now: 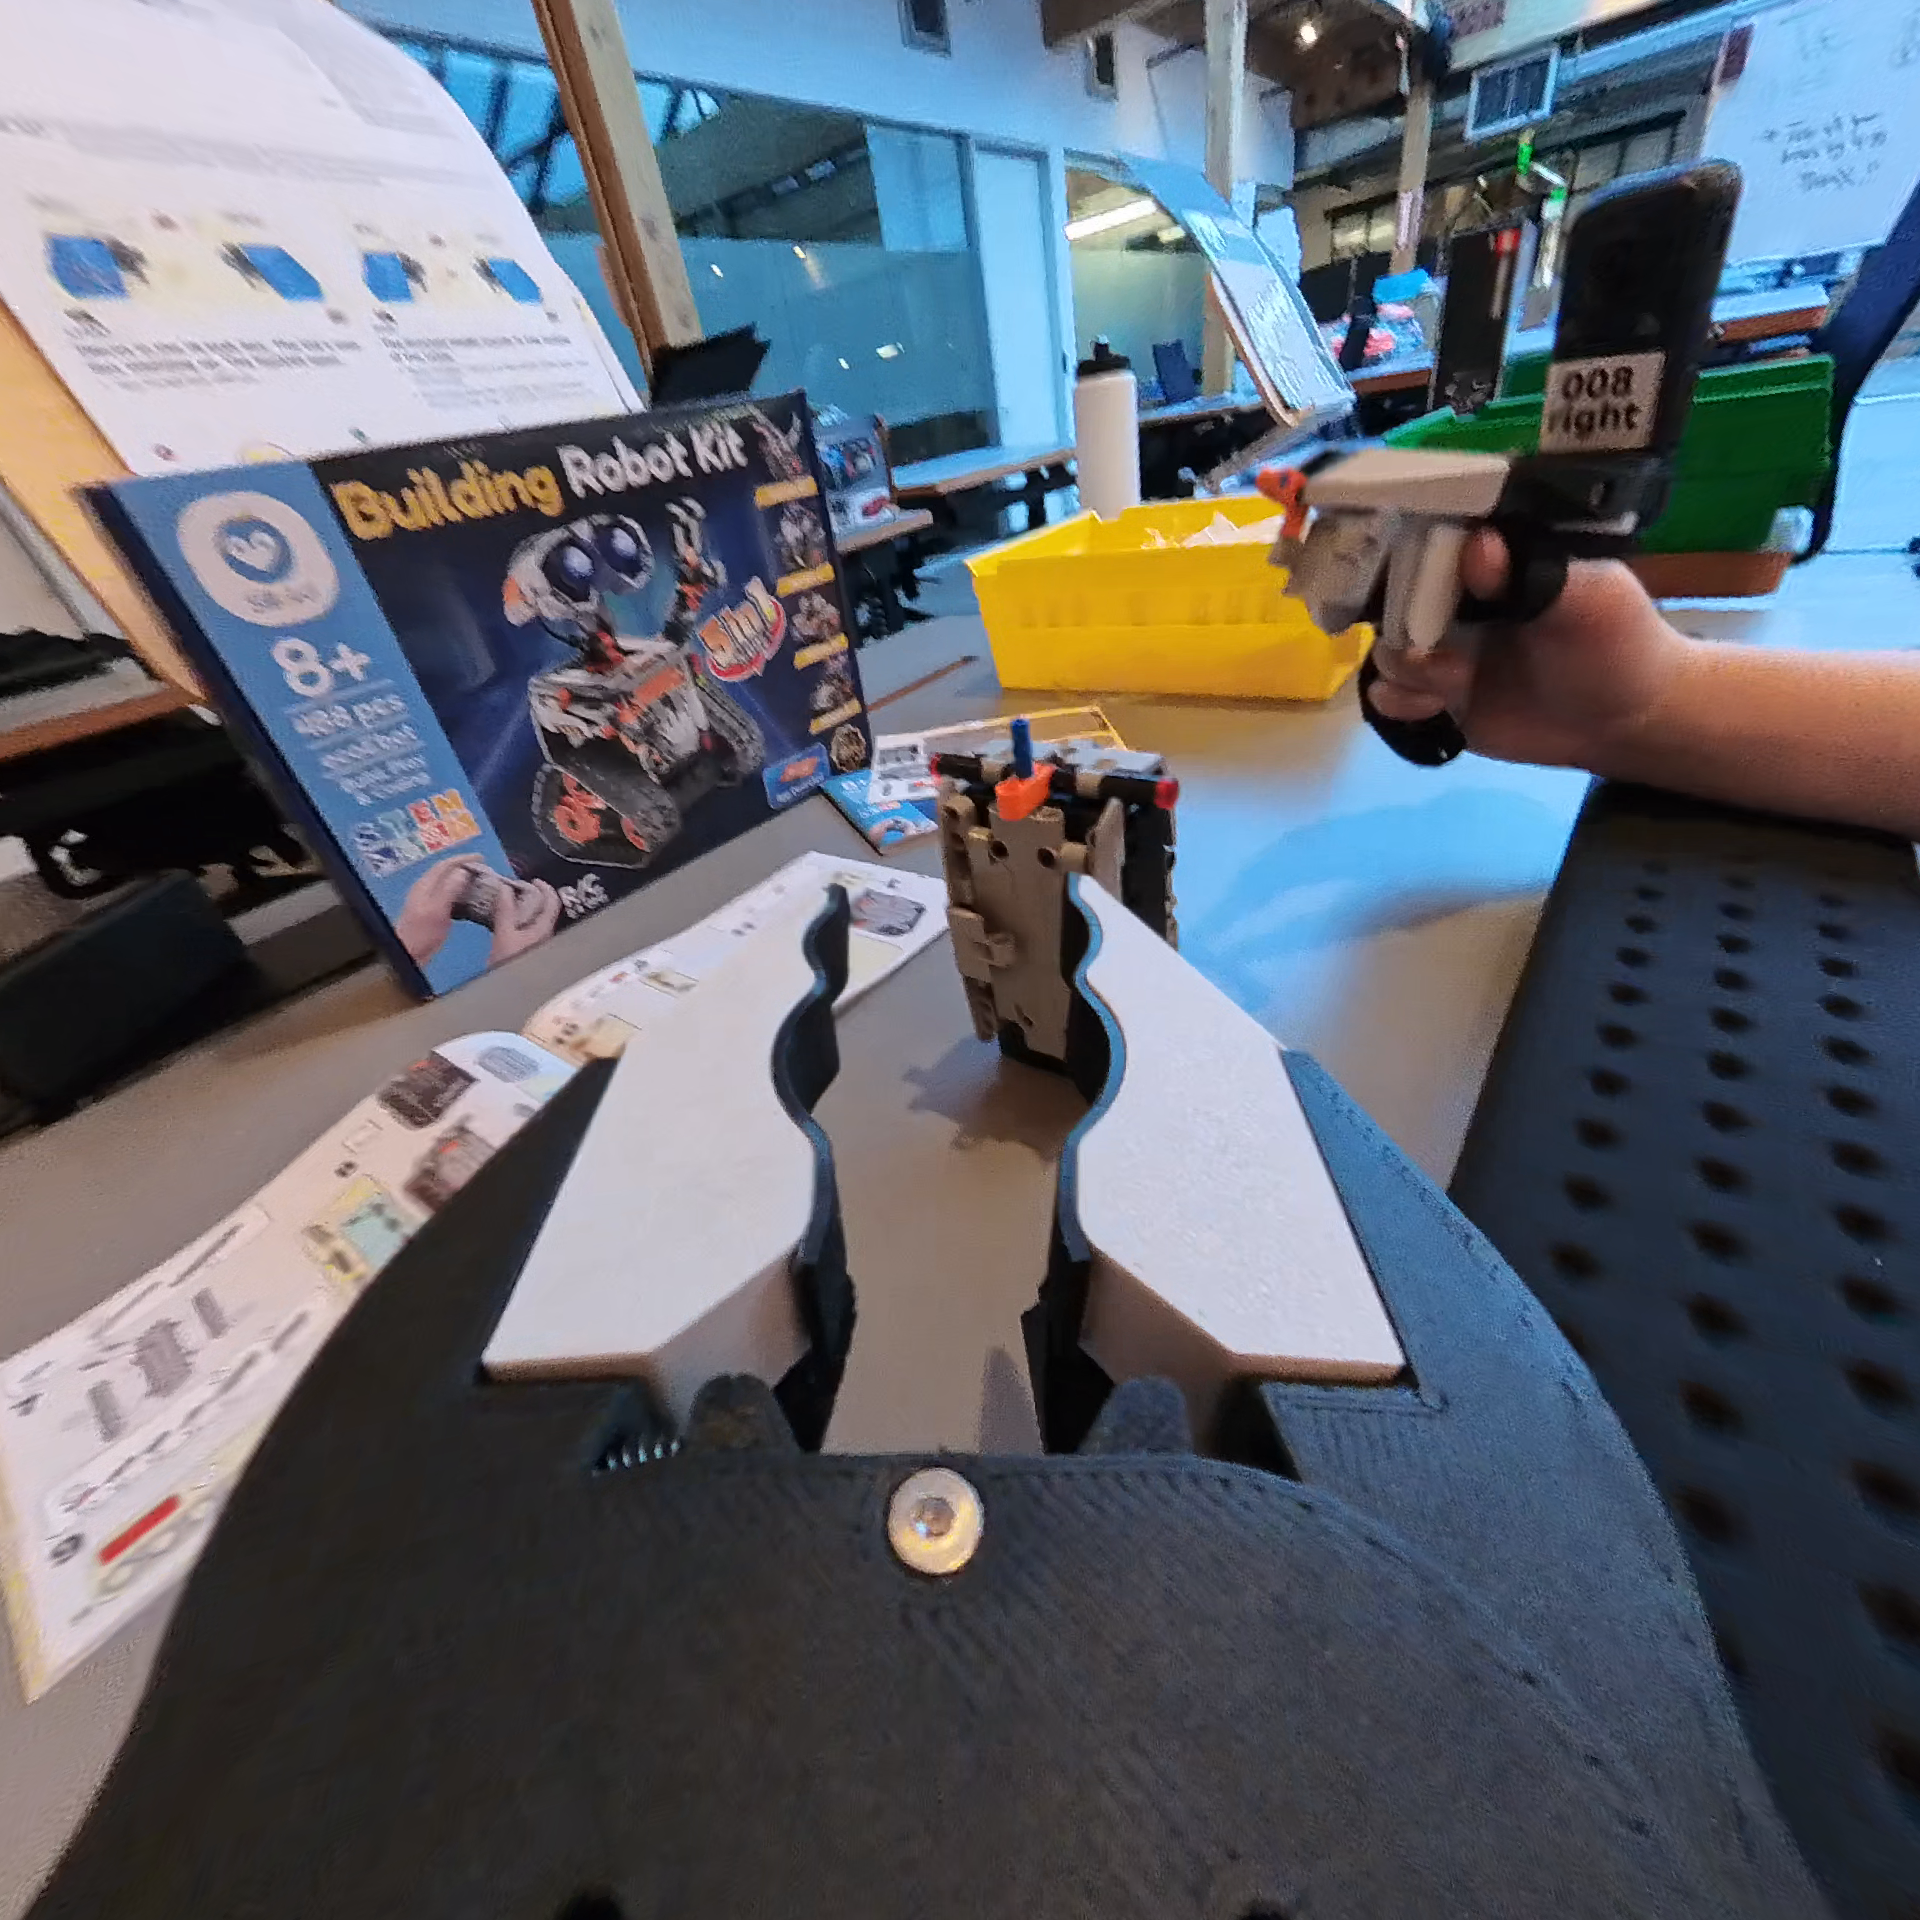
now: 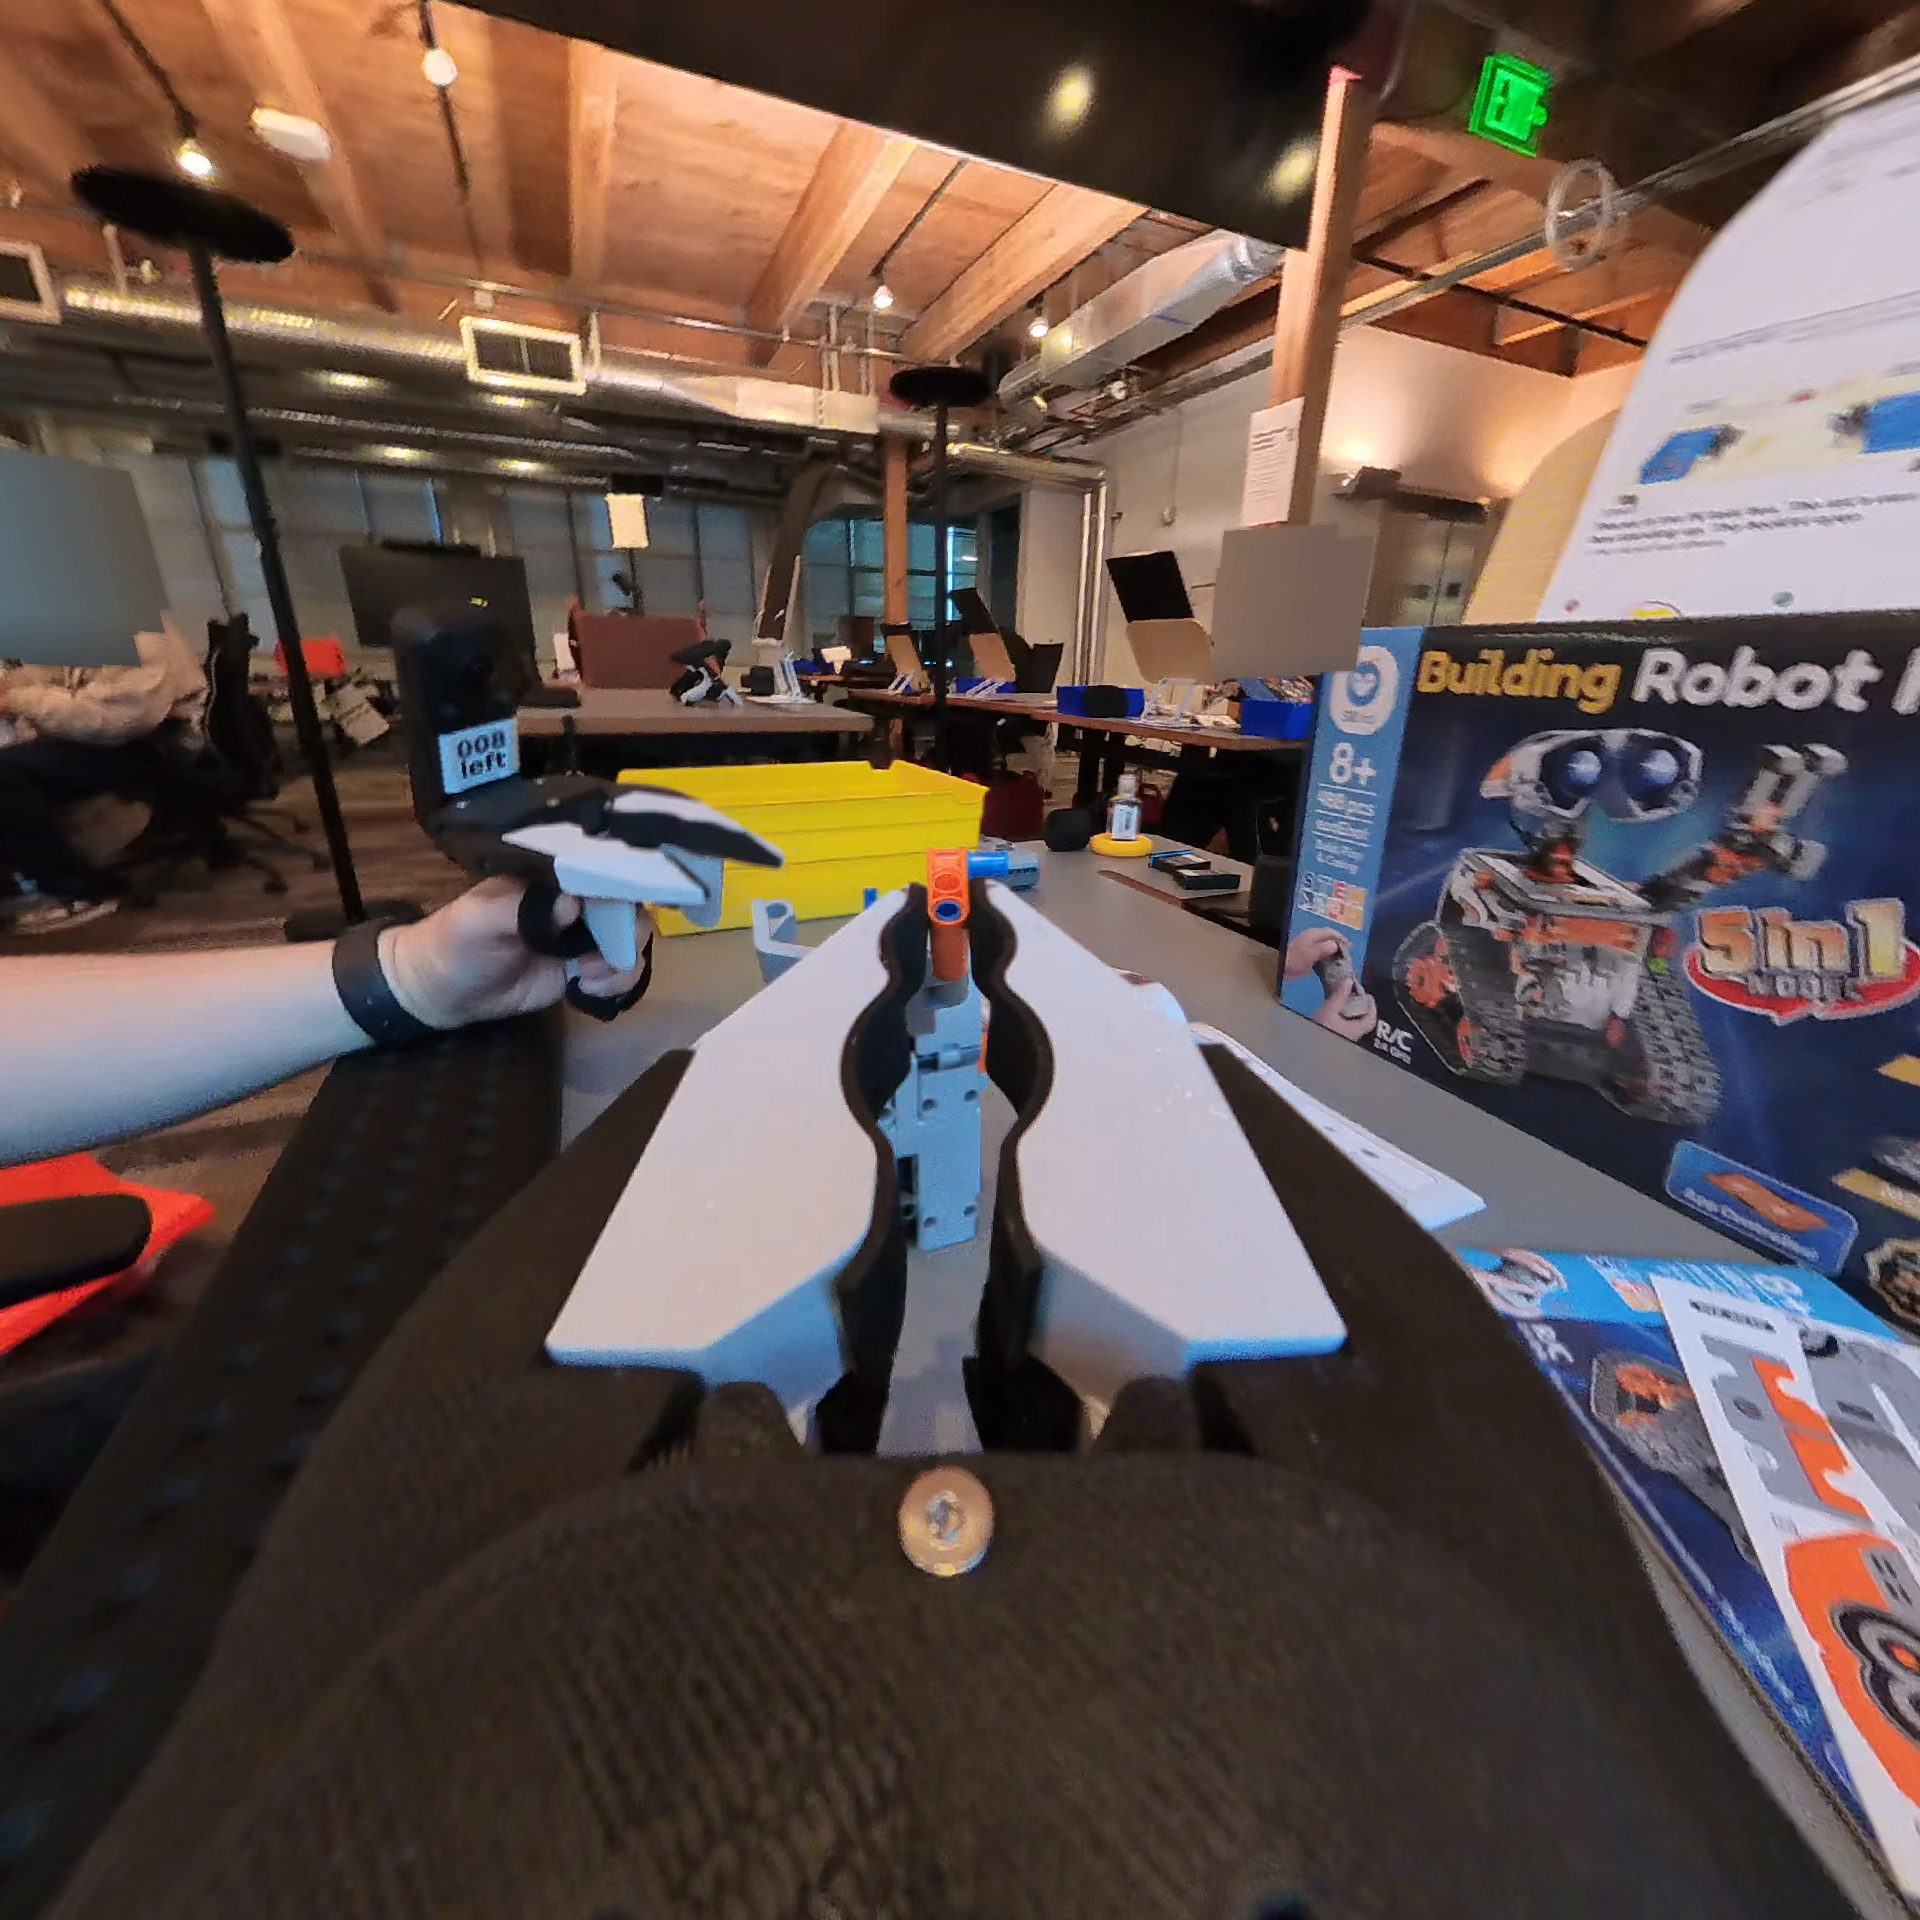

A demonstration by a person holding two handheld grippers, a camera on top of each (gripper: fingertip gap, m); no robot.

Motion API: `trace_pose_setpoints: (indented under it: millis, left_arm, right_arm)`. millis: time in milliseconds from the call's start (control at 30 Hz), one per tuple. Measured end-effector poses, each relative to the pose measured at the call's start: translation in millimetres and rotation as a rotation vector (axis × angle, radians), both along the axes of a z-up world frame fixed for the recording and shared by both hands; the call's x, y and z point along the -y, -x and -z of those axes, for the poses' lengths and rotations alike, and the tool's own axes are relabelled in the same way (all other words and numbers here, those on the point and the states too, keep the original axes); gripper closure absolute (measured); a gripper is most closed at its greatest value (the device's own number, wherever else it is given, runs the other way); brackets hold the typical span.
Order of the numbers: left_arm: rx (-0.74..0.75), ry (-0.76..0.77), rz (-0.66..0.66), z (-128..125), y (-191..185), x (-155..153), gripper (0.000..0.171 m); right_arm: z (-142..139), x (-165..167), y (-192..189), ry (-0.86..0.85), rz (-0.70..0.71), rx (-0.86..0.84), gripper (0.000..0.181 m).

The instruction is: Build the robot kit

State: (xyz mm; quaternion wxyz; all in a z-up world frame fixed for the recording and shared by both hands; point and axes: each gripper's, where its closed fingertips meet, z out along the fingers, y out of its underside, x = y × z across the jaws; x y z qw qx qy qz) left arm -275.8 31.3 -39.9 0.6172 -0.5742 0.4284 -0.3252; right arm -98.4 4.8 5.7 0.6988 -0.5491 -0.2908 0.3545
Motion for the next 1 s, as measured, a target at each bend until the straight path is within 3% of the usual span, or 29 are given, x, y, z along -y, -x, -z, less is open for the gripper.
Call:
trace_pose_setpoints:
  millis: [100,267,400,533,833,1000]
  left_arm:
    - [-0.112,0.074,0.076,24.9,-24.4,8.6,0.142]
    - [-0.104,0.22,0.136,36.3,-59.3,17.4,0.132]
    - [-0.187,0.149,0.067,47.7,-64.8,4.1,0.149]
    - [-0.211,0.155,0.079,54.1,-65.9,1.4,0.162]
    - [-0.246,0.156,0.14,60.7,-72.9,9.3,0.164]
    - [-0.238,0.172,0.116,60.1,-69.4,3.9,0.162]
  right_arm:
    - [6.3,-2.3,-4.1,0.07,-0.008,-0.036,0.175]
    - [21.4,1.4,2.4,0.123,0.028,-0.012,0.174]
    - [25.8,12.3,4.6,0.153,0.04,-0.034,0.174]
    - [28.2,20.0,3.2,0.173,0.062,-0.054,0.175]
    - [32.4,24.2,-1.2,0.198,0.135,-0.072,0.175]
    - [33.7,38.4,20.8,0.208,0.017,-0.039,0.175]
